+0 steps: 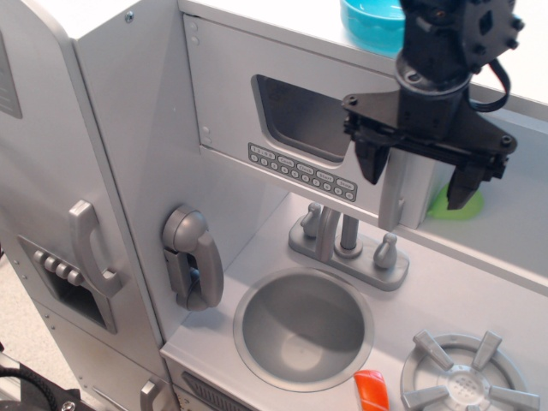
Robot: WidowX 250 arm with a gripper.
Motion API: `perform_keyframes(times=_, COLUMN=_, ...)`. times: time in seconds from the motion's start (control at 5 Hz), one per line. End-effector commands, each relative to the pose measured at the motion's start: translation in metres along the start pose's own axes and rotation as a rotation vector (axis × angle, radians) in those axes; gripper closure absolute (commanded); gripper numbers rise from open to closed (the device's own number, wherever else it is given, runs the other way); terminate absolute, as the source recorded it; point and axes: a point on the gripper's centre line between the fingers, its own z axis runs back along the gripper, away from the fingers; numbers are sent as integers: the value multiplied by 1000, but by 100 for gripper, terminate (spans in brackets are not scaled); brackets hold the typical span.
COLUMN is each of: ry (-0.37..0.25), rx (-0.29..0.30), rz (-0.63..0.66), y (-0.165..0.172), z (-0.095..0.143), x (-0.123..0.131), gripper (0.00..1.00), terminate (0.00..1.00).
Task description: Open microwave
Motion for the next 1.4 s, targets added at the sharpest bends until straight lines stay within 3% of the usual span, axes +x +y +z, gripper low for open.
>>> perform_keyframes(times=0.0, ry=-59, rx=-1, rz=-10, y=0, z=6, x=18, gripper=0, terminate=0)
perform_keyframes(times=0.2, ry=-32, rx=-32, rz=-7, y=1, z=6, x=17, gripper=100, terminate=0)
perform_keyframes(times=0.6, ry=16, rx=-41, rz=-2, y=17, z=14, x=-5, gripper=100, terminate=0)
perform_keyframes(times=0.8, ry=18, rx=-39, rz=-17, y=28, z=22, x=-29, gripper=100, terminate=0)
perform_keyframes(times=1.0, ry=21, rx=-17, rz=-56, y=37, z=25, x=-45, gripper=0, terminate=0)
perform_keyframes(times=1.2, ry=154, rx=-27, rz=-82, y=40, z=26, x=-62, gripper=0, terminate=0)
